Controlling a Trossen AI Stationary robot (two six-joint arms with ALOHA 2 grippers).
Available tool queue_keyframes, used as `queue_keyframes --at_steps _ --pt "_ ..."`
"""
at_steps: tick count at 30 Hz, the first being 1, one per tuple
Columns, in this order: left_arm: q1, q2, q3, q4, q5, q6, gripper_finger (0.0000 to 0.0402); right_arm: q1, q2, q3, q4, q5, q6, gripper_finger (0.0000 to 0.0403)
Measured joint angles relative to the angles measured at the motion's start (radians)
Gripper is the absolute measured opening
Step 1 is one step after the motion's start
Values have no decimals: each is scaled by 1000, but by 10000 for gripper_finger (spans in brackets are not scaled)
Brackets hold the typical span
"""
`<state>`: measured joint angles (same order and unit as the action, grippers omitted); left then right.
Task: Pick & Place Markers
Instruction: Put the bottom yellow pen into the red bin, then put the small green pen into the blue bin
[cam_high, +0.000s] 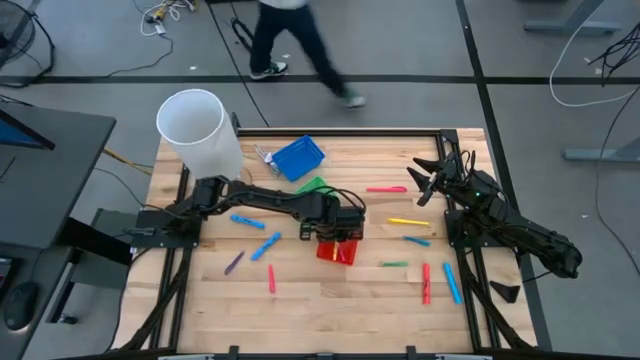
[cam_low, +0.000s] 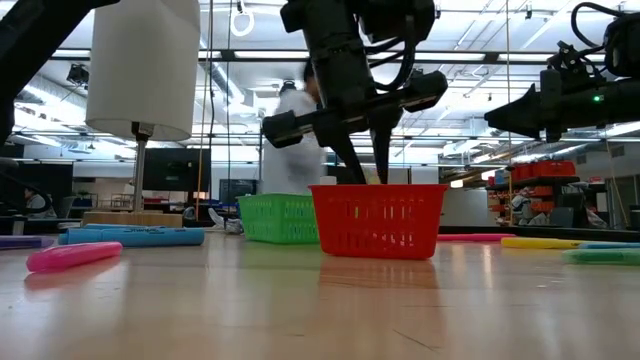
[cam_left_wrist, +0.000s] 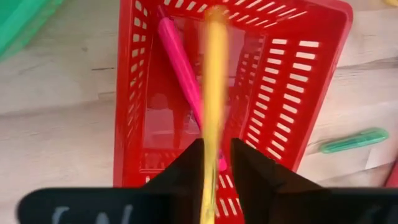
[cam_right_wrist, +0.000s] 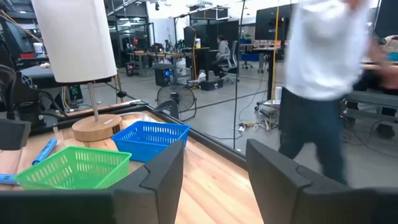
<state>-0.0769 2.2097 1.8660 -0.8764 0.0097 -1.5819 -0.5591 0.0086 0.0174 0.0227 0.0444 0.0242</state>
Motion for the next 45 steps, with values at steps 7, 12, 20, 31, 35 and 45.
queue_keyframes --at_steps 7,12,20,31,35,45 --pt "0 0 0 0 -15 -26 147 0 0 0 0 0 0 176" --pt "0 -1 0 1 -16 -26 188 0 0 0 0 0 0 176" --pt "0 -1 0 9 -16 -25 218 0 0 0 0 0 0 176" --pt "0 -2 0 11 -16 -22 218 0 0 0 0 0 0 176" --pt "0 -2 0 12 -16 -11 218 0 0 0 0 0 0 176" --pt "-11 -48 1 8 -14 98 218 0 0 0 0 1 0 176"
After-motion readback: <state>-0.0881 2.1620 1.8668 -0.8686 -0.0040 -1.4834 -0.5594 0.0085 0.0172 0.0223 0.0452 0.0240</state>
